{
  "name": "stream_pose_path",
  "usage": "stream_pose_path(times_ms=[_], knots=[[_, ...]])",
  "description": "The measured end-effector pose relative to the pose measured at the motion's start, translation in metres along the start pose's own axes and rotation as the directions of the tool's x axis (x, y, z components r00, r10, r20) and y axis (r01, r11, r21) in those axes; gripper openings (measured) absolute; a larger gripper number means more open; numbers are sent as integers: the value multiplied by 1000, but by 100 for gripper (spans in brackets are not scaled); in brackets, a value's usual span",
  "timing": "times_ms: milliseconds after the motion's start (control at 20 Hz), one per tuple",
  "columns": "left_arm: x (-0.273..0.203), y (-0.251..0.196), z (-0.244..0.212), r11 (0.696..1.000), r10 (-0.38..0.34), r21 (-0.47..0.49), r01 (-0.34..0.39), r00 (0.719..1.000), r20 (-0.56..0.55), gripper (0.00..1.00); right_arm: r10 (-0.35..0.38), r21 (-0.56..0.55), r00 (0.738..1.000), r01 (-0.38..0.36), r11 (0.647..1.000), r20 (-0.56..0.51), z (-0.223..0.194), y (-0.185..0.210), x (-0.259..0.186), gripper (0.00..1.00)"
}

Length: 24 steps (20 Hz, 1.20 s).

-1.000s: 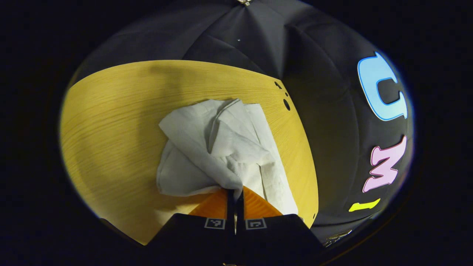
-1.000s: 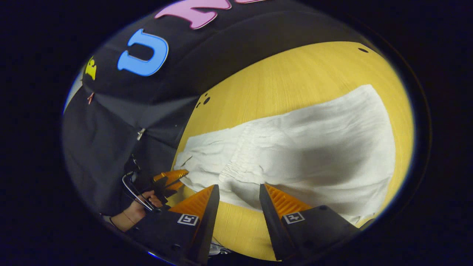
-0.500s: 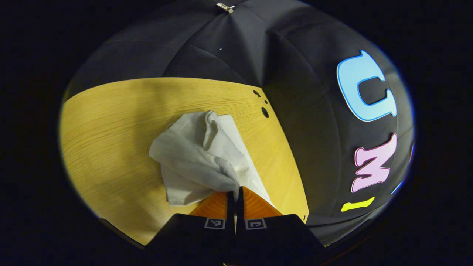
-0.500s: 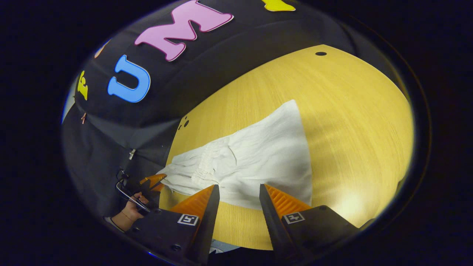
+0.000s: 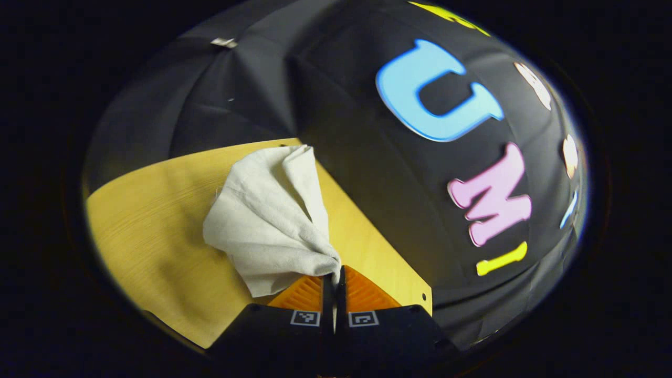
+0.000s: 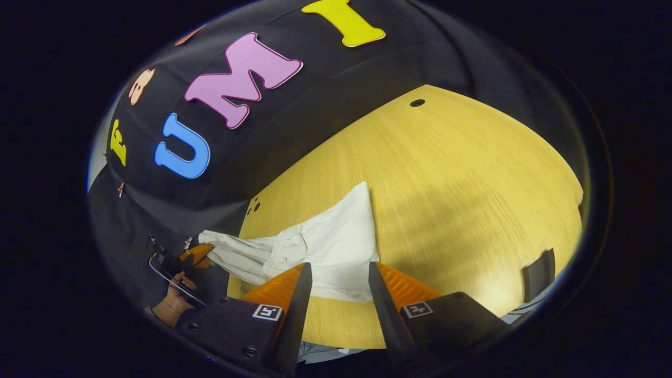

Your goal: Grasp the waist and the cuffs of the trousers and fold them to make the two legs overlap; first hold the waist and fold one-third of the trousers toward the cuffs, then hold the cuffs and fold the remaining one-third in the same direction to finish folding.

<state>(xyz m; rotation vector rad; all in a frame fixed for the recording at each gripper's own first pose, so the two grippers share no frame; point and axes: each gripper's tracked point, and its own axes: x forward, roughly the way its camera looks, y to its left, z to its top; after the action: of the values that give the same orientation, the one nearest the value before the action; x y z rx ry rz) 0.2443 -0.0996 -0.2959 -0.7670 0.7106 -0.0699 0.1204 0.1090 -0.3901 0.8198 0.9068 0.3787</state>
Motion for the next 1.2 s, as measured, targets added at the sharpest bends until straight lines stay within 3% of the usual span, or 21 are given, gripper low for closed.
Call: stream_pose_path(times_ms=[150, 400, 700, 800, 900, 1100, 1200], knots=[[8, -53, -24, 988, -63, 137, 68, 997, -40, 5, -16, 27, 1000, 16, 1000, 13, 4, -19, -7, 68], [27, -108, -89, 957, -119, 247, 153, 982, -148, 5, -44, 41, 999, 43, 998, 25, 10, -45, -22, 68], [46, -137, -173, 902, -97, 381, 204, 954, -283, 5, -70, 59, 997, 68, 996, 32, 20, -75, -37, 68], [50, -136, -199, 874, -63, 441, 205, 947, -315, 5, -81, 62, 996, 79, 995, 32, 21, -84, -41, 68], [53, -129, -231, 809, 8, 552, 201, 935, -353, 6, -90, 69, 996, 87, 994, 28, 21, -95, -43, 68], [50, -119, -275, 714, 99, 667, 210, 914, -393, 9, -96, 79, 995, 94, 992, 18, 18, -105, -43, 68], [43, -113, -294, 694, 120, 682, 229, 898, -424, 14, -95, 87, 995, 93, 992, 19, 20, -107, -43, 68]])
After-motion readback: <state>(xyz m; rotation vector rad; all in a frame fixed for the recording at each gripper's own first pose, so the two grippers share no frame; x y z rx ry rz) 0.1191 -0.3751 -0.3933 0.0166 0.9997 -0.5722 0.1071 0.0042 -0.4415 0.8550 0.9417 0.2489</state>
